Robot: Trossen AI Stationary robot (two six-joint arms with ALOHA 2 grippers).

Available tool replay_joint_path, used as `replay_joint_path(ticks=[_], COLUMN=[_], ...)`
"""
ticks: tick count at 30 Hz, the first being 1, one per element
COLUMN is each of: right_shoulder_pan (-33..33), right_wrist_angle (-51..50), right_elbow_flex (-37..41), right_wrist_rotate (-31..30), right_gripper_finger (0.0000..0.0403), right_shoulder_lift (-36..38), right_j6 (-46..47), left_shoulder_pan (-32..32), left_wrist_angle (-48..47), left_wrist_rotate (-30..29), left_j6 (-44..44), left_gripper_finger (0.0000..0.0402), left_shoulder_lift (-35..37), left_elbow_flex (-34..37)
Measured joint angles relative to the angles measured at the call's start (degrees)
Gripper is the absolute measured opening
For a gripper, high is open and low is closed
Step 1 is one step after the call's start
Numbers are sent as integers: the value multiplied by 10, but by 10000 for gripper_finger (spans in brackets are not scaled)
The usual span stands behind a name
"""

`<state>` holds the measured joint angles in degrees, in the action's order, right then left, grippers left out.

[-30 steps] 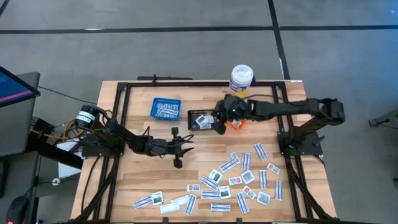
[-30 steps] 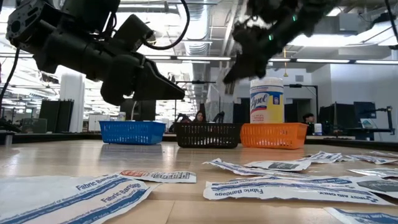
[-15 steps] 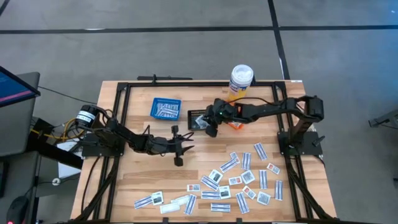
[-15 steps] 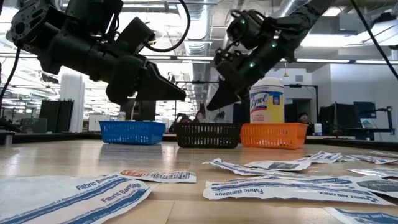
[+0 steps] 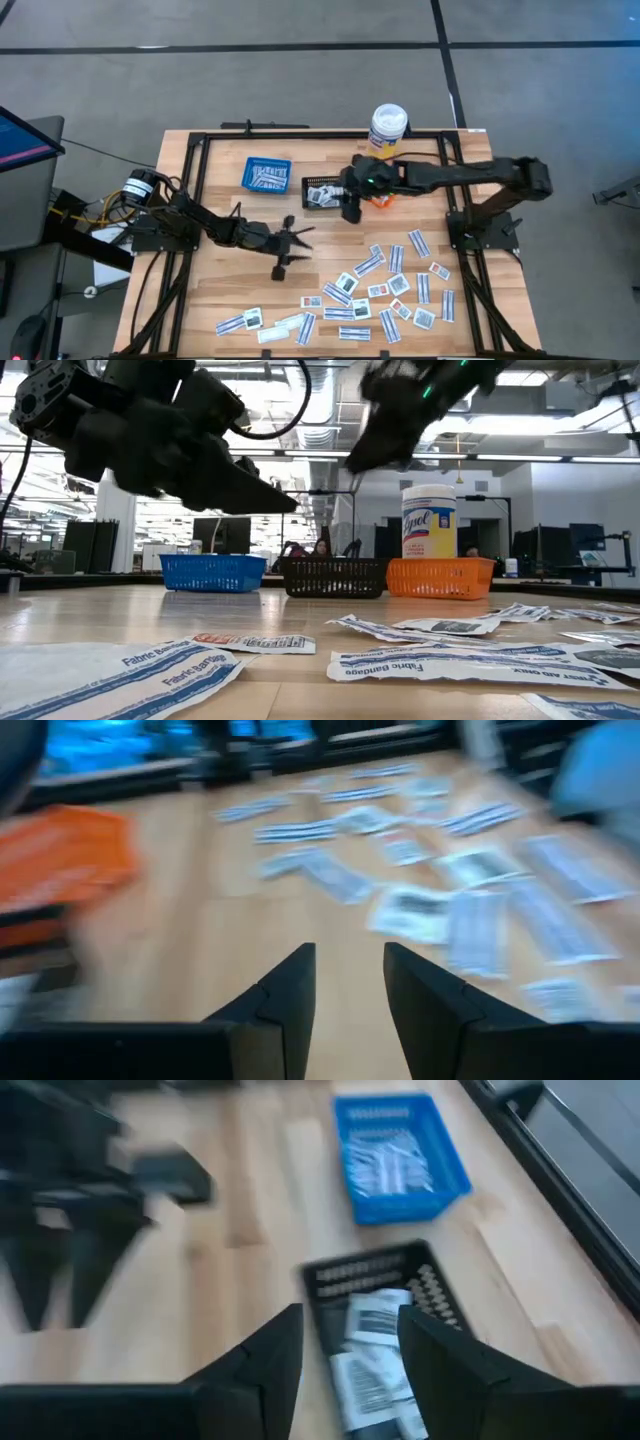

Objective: Pick & Place First Aid Supplies
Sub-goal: Put the ointment pack into the orange bin

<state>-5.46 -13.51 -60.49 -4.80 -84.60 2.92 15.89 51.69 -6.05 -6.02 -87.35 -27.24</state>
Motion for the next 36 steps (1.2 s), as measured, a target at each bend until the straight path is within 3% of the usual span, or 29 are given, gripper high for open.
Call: replay_joint_path(ticks=[7,15,17,20,25,28,32,36], right_shoulder_pan=[57,95,100,104,103,102,103,104], right_wrist_angle=[-65,-82,-83,-86,-97,-109,-121,-129], right_elbow_flex=[0,0,1,1,1,0,0,0], right_wrist_rotate=[-19,-17,-9,2,28,33,33,33], right_gripper_finger=[161,162,162,160,158,159,160,159], right_shoulder_lift=[52,-6,-23,-47,-58,-54,-45,-45], right_j6=[12,16,14,19,21,26,66,76], left_shoulder_pan=[61,141,137,108,47,31,26,27], left_wrist_angle=[-2,-3,-2,-2,-10,-15,-15,-62], left_wrist_rotate=[44,56,73,150,293,350,367,345], left_j6=[126,109,80,61,131,148,141,106], left_gripper_finger=[121,121,121,121,121,121,121,121], left_shoulder_lift=[-1,-78,-100,-122,-163,-195,-203,-179], left_elbow_flex=[0,-24,-45,-71,-99,-110,-115,-112])
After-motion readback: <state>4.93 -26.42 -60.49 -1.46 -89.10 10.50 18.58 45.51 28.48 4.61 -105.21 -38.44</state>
